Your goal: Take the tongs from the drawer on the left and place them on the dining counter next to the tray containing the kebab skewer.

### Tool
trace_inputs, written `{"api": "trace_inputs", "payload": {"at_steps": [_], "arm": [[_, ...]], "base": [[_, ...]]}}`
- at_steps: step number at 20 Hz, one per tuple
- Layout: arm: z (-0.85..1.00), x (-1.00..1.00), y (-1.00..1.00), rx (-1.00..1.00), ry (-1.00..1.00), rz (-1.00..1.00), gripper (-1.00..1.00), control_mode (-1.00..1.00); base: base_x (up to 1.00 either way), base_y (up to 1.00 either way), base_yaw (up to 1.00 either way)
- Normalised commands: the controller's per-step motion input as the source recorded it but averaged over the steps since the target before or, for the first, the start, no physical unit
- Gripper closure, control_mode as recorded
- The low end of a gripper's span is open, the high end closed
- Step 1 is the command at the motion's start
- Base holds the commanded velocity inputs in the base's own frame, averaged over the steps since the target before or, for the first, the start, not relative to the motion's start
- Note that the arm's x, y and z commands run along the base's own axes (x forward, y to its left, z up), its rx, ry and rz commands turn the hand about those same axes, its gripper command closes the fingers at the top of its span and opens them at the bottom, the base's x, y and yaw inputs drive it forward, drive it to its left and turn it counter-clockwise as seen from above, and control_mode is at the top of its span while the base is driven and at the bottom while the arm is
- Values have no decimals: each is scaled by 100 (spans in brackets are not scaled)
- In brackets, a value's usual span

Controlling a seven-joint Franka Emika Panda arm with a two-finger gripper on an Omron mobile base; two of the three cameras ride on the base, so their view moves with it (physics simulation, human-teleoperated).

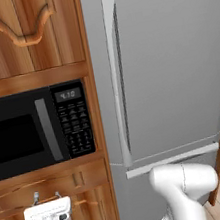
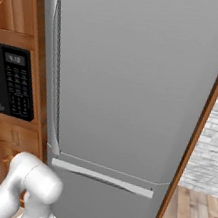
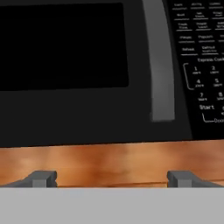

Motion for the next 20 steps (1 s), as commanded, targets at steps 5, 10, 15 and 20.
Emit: {"api": "trace_inputs", "payload": {"at_steps": [5, 10, 15, 20], "arm": [[-38, 25, 8, -5, -4, -2, -100, -100], [-41, 19, 19, -1, 0, 0, -100, -100], [-34, 30, 12, -1, -3, 0, -100, -100], [-37, 35, 8, -3, -3, 0, -100, -100]], "base": [[0, 0, 0], [0, 0, 0], [0, 0, 0], [0, 0, 0]]}}
